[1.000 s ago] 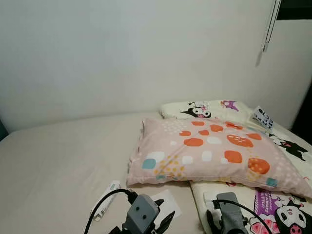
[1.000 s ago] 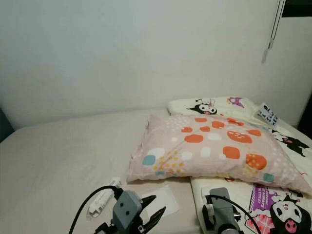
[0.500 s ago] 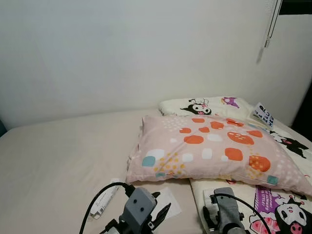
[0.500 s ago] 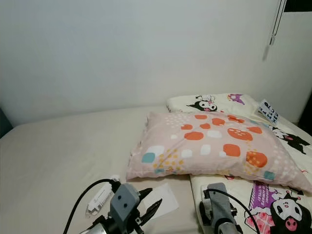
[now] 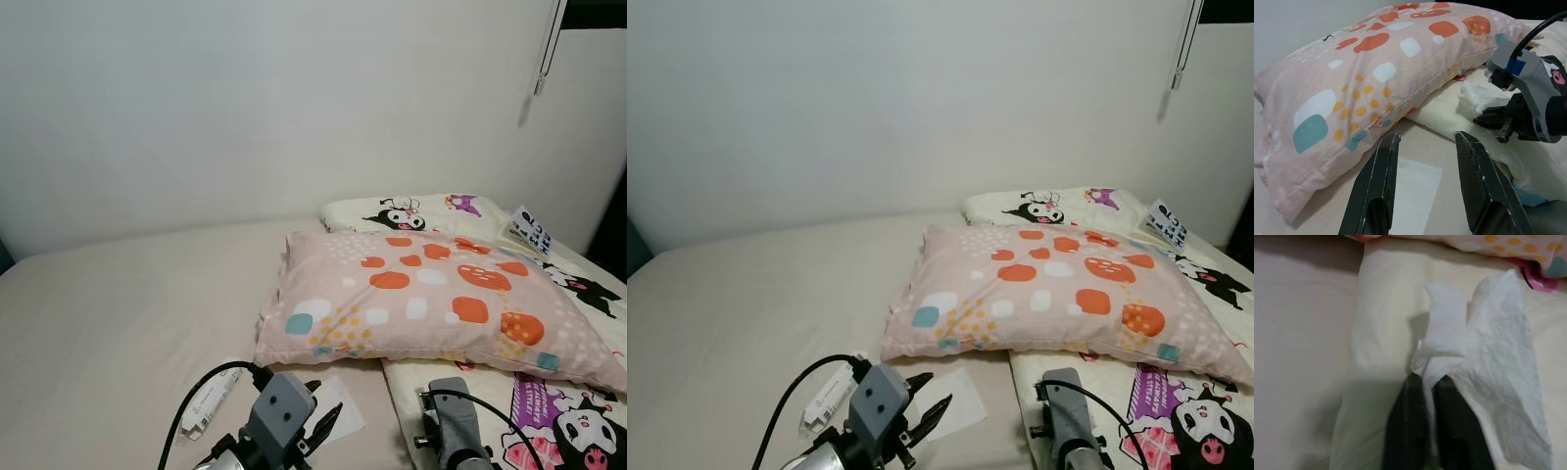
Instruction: Clean up the room
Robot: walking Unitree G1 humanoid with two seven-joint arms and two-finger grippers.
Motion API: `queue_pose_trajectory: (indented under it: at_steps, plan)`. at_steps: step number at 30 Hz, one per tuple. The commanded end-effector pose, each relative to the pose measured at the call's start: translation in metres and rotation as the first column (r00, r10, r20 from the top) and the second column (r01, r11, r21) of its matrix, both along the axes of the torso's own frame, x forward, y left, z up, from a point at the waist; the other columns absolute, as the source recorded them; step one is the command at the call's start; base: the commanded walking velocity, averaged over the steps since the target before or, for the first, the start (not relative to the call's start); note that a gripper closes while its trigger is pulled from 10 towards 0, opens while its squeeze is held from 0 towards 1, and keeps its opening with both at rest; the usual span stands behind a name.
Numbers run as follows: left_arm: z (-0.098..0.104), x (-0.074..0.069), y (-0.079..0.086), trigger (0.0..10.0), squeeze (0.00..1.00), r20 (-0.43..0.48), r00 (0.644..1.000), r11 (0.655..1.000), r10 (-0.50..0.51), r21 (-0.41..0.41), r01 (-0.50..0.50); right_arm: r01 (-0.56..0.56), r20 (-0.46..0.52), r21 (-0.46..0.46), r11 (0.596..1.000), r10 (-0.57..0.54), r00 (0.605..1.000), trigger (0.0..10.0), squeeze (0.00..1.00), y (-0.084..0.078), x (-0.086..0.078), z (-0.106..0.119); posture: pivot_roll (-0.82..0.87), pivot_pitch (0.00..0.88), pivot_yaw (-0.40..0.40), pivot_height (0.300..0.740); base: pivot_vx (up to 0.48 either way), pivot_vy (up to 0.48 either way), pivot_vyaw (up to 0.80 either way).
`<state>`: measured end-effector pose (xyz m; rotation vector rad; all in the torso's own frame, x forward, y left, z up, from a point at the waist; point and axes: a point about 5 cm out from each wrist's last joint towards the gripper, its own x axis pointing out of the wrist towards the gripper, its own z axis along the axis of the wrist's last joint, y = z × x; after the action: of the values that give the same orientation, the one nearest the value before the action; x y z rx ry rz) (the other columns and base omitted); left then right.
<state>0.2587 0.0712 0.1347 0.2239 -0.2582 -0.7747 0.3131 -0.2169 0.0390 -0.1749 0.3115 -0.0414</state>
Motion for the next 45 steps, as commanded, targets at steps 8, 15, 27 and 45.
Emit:
queue_pose_trajectory:
  at_steps: [8, 15, 27, 45]
  plan:
    - [-0.005, 0.004, 0.004, 10.0, 0.00, -0.017, 0.999, 0.999, 0.028, 0.018, -0.028, 0.044, 0.149, 0.015, 0.999, -0.045, 0.988, 0.0, 0.00, -0.003, 0.008, 0.022, 0.04, 0.169, 0.020, 0.590, 0.000, 0.000, 0.00]
    - [-0.005, 0.010, 0.011, 10.0, 0.00, -0.024, 0.996, 0.997, 0.080, 0.001, -0.080, 0.050, 0.316, 0.045, 0.998, -0.061, 0.947, 0.0, 0.00, 0.003, 0.014, 0.054, 0.03, 0.157, 0.016, 0.590, 0.000, 0.000, 0.00]
    - [-0.014, 0.024, 0.043, 10.0, 0.00, -0.092, 0.940, 0.942, 0.330, -0.039, -0.334, -0.052, 0.327, 0.093, 0.994, 0.019, 0.945, 0.0, 0.00, 0.034, 0.009, 0.061, 0.01, 0.121, -0.004, 0.590, 0.000, 0.000, 0.00]
    - [-0.039, 0.019, 0.072, 10.0, 0.00, -0.220, 0.784, 0.799, 0.581, -0.031, -0.601, -0.153, 0.225, 0.009, 0.988, 0.148, 0.963, 10.0, 0.00, 0.058, -0.017, 0.034, 0.01, 0.107, -0.022, 0.599, 0.000, 0.000, 0.00]
